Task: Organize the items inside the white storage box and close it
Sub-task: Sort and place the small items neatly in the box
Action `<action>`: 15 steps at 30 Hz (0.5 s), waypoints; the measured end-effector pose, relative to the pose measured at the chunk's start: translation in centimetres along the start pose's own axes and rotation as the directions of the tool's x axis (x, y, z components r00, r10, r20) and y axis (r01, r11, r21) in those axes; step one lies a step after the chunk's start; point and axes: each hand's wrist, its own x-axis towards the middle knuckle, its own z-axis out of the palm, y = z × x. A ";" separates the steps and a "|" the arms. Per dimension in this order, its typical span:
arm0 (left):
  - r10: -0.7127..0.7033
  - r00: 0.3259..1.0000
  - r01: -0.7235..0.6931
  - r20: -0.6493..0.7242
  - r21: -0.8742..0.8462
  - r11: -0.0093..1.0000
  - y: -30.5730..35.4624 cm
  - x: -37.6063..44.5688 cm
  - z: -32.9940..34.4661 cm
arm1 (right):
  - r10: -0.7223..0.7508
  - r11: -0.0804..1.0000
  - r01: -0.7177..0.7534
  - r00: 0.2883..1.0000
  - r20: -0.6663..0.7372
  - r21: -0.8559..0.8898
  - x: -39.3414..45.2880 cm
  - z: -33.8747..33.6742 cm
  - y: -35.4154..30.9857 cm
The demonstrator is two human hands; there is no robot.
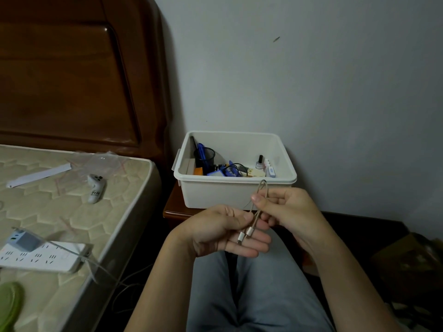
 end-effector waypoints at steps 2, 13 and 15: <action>0.007 1.000 -0.007 -0.030 0.005 1.000 0.0 0.2 0.2 | -0.016 0.999 0.016 1.000 0.004 -0.048 -0.1 0.2 0.0; 0.068 0.993 -0.063 -0.093 0.060 0.996 0.9 0.1 0.9 | -0.036 0.999 0.039 0.992 -0.119 0.026 -0.2 1.3 0.0; 0.081 0.992 -0.071 -0.100 0.098 0.993 0.9 0.3 1.2 | -0.012 0.998 0.019 0.993 -0.120 0.062 -0.1 1.4 0.1</action>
